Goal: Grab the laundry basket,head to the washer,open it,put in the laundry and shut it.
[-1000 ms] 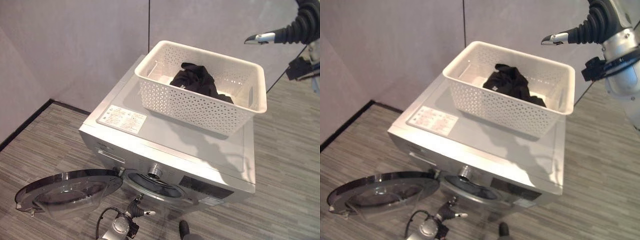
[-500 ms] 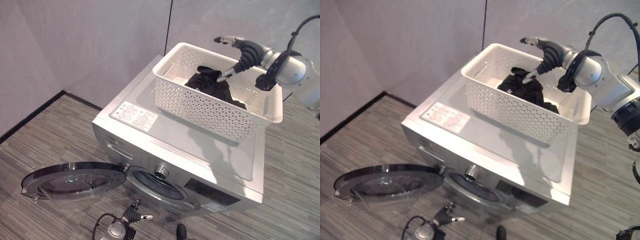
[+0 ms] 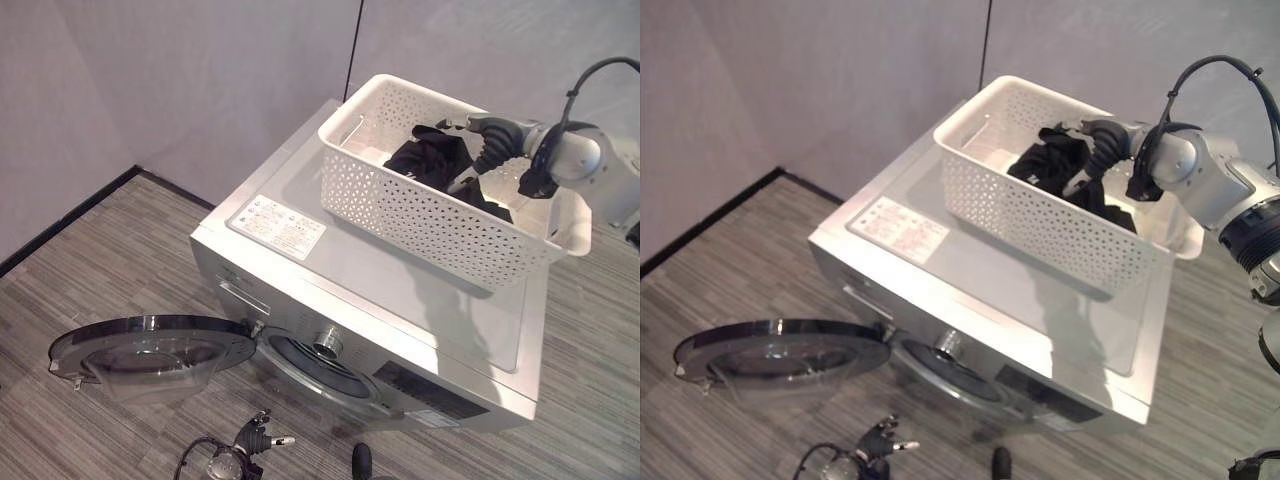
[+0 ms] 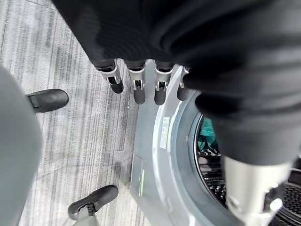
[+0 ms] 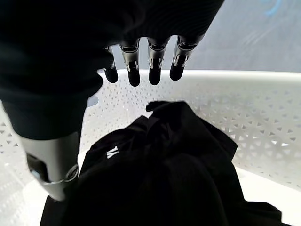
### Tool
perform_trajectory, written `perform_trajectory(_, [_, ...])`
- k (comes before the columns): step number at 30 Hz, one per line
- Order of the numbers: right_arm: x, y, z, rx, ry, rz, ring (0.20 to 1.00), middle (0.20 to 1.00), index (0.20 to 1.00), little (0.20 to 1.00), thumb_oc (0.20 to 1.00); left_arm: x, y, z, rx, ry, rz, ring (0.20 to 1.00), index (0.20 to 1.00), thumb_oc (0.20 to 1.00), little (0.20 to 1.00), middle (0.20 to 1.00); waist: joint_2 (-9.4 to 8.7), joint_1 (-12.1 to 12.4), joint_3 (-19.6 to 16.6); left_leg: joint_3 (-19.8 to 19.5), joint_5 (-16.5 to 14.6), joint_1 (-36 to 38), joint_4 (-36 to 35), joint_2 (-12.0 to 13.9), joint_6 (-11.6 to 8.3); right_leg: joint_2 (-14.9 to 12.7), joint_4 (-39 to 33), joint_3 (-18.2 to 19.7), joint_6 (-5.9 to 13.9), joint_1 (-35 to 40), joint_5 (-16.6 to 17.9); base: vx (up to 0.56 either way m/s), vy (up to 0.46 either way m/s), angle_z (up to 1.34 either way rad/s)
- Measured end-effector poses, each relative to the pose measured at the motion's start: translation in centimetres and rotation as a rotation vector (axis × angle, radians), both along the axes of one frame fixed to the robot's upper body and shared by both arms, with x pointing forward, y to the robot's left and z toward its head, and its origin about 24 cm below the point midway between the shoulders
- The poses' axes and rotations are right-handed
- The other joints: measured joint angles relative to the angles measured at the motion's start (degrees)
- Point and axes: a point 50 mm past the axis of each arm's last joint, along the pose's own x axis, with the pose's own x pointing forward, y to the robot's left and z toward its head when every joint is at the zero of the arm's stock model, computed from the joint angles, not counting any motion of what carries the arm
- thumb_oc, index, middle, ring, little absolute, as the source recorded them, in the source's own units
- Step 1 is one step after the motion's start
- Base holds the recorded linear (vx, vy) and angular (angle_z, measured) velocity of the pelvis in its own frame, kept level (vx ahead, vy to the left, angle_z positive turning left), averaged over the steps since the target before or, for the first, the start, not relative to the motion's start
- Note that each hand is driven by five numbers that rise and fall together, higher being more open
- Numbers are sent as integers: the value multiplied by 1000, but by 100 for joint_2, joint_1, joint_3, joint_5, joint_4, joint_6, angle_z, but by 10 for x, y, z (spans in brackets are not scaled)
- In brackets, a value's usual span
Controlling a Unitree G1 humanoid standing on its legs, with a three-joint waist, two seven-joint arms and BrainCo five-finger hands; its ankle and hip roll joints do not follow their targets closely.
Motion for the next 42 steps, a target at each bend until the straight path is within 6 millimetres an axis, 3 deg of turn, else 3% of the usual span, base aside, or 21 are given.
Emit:
perform_trajectory(8, [2,-3,-12,-64,94,-27,1000,1000,1000,1000,1000,0,0,0,-14,4,-13,1000,1000,1000,1000,1000,72,148,-11,-109,50,-197,16,127,-77,129,1,-108,-89,-106,3,5,-29,7])
perform_trajectory(15, [4,-28,-38,-46,209,-146,1000,1000,1000,1000,1000,4,1,2,-34,-4,5,1000,1000,1000,1000,1000,157,305,39,-371,123,-493,51,233,-148,234,-1,-355,-132,-220,-4,-12,-27,16])
perform_trajectory(16, [6,-30,-40,-35,226,-177,683,683,683,683,683,5,-1,2,-36,-5,-14,1000,1000,1000,1000,1000,167,305,42,-374,127,-526,50,243,-155,243,-11,-358,-135,-251,-5,0,0,0])
perform_trajectory(17, [6,-30,-40,-35,225,-180,551,551,551,551,551,5,-2,2,-37,-7,-18,1000,1000,1000,1000,1000,171,304,40,-376,132,-554,51,244,-165,244,-7,-360,-138,-275,-2,0,0,0])
perform_trajectory(18, [6,-28,-39,-31,223,-172,200,200,200,200,200,5,-2,2,-37,-7,-19,1000,1000,1000,1000,1000,173,295,42,-373,137,-572,49,246,-171,245,-4,-359,-150,-299,6,0,0,0])
perform_trajectory(31, [-2,-17,-11,107,147,-61,200,200,200,200,200,4,1,0,-25,14,-2,1000,1000,1000,1000,1000,188,208,49,-351,139,-352,-24,238,-174,229,1,-340,-161,-137,14,2,1,0])
perform_trajectory(35, [-18,-60,50,420,-162,-147,200,200,200,200,200,7,2,-1,-17,18,15,1000,1000,1000,1000,1000,234,78,24,-312,138,-165,-31,211,-172,203,-17,-334,-154,42,-17,8,2,-1])
perform_trajectory(37, [-36,-82,87,628,-412,-165,200,200,200,200,200,13,-4,0,-23,-3,13,1000,1000,1000,1000,1000,385,81,-36,-308,138,-159,-31,200,-172,192,0,-331,-157,47,-12,17,10,0])
perform_trajectory(39, [-46,-84,106,731,-601,-162,200,200,200,200,200,11,-6,0,-21,-1,17,1000,1000,1000,1000,1000,531,7,-92,-286,133,-61,-32,207,-164,199,-3,-310,-157,131,-16,23,20,-5])
perform_trajectory(42, [-53,-71,114,737,-726,-102,200,200,200,200,200,11,-8,0,-12,-8,18,1000,1000,1000,1000,1000,638,-24,-152,-224,123,-15,-35,227,-146,216,-46,-270,-159,137,-14,23,25,-10])
